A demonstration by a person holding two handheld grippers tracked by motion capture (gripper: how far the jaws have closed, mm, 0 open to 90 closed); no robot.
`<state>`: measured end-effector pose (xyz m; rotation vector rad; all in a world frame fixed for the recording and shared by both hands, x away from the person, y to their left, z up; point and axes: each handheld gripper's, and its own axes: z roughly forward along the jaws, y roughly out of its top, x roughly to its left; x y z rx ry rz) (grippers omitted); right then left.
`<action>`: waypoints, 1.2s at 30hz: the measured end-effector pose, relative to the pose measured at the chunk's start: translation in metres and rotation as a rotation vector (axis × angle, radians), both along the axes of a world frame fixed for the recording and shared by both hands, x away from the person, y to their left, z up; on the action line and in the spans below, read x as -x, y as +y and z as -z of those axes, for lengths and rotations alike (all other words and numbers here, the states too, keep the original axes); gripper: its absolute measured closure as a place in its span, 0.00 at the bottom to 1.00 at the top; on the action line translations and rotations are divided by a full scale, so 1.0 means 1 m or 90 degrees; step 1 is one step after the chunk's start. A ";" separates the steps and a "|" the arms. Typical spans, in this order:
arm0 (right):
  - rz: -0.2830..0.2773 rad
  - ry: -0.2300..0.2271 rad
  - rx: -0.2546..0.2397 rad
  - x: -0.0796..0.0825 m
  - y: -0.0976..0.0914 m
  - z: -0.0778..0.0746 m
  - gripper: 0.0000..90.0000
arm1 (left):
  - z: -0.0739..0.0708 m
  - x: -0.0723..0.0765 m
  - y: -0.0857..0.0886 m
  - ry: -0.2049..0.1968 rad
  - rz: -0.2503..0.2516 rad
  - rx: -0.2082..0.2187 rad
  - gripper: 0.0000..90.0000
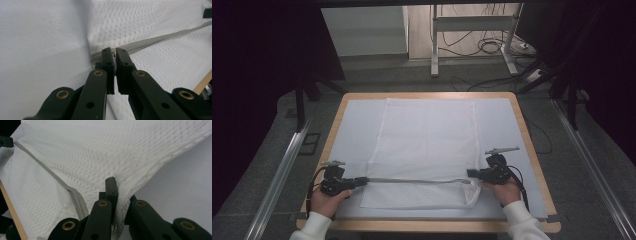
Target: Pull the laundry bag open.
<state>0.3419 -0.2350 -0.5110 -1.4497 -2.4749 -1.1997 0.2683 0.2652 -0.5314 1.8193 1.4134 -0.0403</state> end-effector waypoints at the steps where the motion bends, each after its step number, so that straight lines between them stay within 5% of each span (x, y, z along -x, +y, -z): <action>1: 0.001 0.000 -0.001 0.000 0.000 0.000 0.98 | 0.000 0.000 0.001 0.000 -0.003 -0.002 0.96; 14: -0.001 -0.001 0.003 -0.001 0.001 0.001 0.98 | 0.003 0.003 0.006 0.002 -0.006 -0.041 0.96; 28: -0.004 -0.020 0.009 0.003 -0.001 -0.001 0.97 | -0.002 0.004 0.000 -0.018 -0.006 -0.041 0.96; 31: -0.005 -0.040 0.010 0.004 -0.002 -0.003 0.85 | -0.005 0.007 -0.001 -0.047 -0.035 -0.051 0.90; 33: 0.008 -0.063 0.028 0.006 -0.003 -0.006 0.67 | -0.007 0.010 -0.002 -0.080 -0.052 -0.059 0.70; 36: 0.024 -0.089 0.037 0.008 -0.006 -0.010 0.51 | -0.011 0.012 -0.003 -0.109 -0.064 -0.065 0.53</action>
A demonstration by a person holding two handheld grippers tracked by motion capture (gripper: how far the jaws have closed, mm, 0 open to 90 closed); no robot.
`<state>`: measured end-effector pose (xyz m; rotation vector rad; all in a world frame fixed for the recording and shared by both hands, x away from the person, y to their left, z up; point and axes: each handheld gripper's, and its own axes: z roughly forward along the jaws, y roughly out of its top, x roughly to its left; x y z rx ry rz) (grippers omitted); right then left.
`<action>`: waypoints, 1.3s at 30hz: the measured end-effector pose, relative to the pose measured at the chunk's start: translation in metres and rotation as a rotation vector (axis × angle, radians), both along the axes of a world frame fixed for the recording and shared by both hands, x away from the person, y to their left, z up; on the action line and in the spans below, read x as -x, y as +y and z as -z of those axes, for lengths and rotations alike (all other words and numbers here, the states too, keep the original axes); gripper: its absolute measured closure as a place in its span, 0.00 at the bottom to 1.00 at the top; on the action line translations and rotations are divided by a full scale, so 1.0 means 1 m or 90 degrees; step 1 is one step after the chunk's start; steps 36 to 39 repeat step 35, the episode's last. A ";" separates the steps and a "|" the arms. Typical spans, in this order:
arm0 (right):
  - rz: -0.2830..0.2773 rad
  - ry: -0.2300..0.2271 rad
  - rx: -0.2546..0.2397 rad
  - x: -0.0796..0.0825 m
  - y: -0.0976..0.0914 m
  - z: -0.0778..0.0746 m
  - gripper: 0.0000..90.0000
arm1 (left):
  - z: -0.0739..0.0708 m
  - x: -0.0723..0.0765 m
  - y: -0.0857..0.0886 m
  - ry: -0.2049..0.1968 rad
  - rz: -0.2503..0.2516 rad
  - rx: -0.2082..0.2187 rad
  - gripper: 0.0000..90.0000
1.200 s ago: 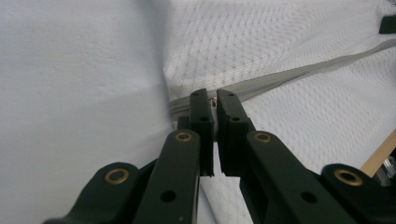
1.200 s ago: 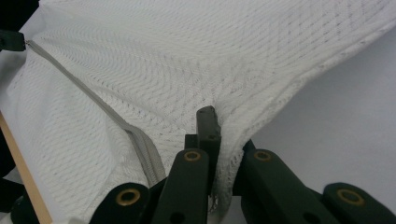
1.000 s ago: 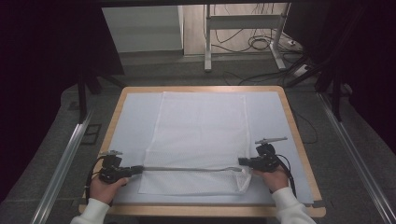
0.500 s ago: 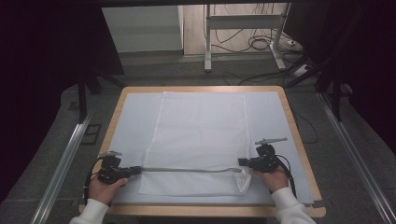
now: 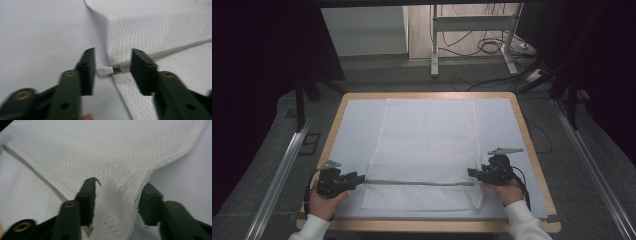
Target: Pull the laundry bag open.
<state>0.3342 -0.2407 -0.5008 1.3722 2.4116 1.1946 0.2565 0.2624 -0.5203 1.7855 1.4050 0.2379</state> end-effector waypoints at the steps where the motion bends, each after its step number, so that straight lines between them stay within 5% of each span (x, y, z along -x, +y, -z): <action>1: 0.007 -0.008 0.003 0.001 -0.001 -0.002 0.47 | -0.002 0.000 0.000 -0.008 0.000 0.003 0.49; 10: 0.022 -0.084 0.018 0.006 -0.025 -0.015 0.36 | -0.012 -0.024 -0.015 -0.050 0.025 -0.023 0.37; 16: 0.047 -0.101 0.033 0.001 -0.046 -0.012 0.35 | -0.005 -0.043 -0.027 -0.036 0.041 -0.039 0.36; 22: 0.065 -0.100 0.039 -0.003 -0.059 -0.007 0.35 | -0.004 -0.041 -0.024 -0.037 0.031 -0.038 0.36; 39: 0.060 -0.112 0.036 -0.002 -0.058 -0.008 0.35 | -0.006 -0.037 -0.022 -0.043 0.032 -0.035 0.36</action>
